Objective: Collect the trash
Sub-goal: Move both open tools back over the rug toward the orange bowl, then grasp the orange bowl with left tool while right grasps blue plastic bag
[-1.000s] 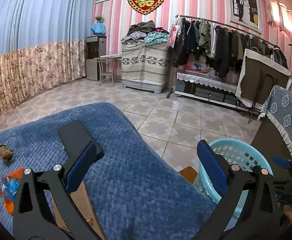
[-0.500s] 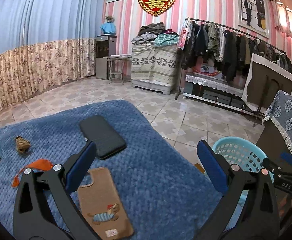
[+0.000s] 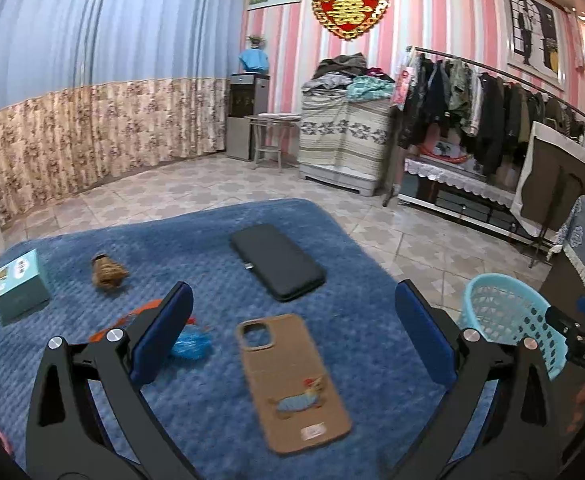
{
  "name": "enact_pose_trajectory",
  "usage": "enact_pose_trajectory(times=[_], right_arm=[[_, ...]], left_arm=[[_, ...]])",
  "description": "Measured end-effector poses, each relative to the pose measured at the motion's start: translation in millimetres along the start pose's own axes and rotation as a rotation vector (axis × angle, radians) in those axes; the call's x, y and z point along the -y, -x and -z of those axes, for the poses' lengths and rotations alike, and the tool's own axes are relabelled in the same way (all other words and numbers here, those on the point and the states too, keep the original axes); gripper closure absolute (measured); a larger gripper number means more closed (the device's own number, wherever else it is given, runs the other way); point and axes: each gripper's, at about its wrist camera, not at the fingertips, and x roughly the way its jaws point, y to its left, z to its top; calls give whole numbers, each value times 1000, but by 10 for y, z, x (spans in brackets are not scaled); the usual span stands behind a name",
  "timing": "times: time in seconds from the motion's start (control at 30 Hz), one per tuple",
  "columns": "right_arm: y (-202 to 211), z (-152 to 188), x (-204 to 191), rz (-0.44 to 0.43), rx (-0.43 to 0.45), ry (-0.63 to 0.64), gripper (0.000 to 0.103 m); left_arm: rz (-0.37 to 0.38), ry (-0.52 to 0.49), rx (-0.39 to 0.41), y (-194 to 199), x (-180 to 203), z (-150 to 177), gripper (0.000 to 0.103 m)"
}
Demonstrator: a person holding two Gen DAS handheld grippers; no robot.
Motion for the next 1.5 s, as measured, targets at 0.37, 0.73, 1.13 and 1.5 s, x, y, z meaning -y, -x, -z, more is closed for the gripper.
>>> enact_pose_trajectory(times=[0.37,0.73,1.13,1.5], right_arm=[[22,135,-410,-50,13,35,4],[8,210,-760,-110,2,78,4],[-121,324,-970,-142,-35,118,4],[-286,430,-1097,-169,-84,146,4]], left_arm=[[-104,59,-8,219,-663,214,5],[-173,105,-48,269,-1194,443,5],[-210,119,-75,172,-1371,615,5],[-218,145,-160,-73,-1462,754,5]])
